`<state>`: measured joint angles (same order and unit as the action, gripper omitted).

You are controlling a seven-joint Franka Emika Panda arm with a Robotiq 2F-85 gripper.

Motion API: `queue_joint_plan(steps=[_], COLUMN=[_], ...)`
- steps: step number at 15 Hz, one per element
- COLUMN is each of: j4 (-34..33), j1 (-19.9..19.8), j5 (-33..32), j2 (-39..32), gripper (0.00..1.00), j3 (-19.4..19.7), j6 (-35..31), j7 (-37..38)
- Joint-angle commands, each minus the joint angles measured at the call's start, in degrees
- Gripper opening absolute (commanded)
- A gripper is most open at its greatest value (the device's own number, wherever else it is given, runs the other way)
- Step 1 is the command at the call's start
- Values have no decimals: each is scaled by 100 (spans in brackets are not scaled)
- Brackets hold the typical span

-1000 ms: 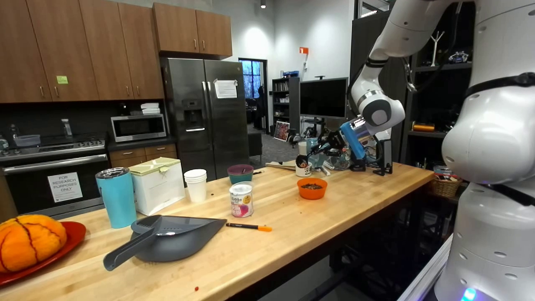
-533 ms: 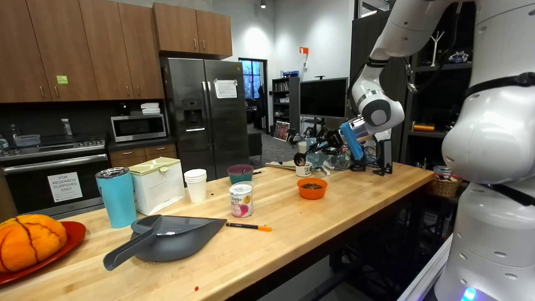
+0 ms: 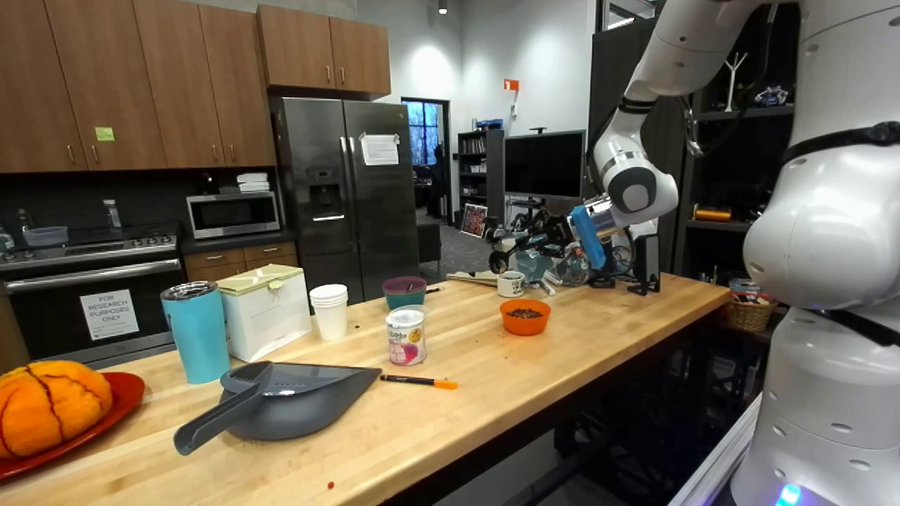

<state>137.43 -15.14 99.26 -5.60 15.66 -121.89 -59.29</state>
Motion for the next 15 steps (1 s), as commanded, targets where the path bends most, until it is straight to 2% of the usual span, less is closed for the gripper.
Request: queue_joint_plan(steps=[1, 10, 13, 15], j4=[101, 123, 112, 58], j1=[-36, -58, -55, -18], j5=[193, 520, 525, 338], j2=[124, 122, 98, 53], gripper=[6, 6, 6, 6], j3=[44, 102, 122, 108], j6=[235, 682, 711, 535], j7=[-263, -830, -851, -425])
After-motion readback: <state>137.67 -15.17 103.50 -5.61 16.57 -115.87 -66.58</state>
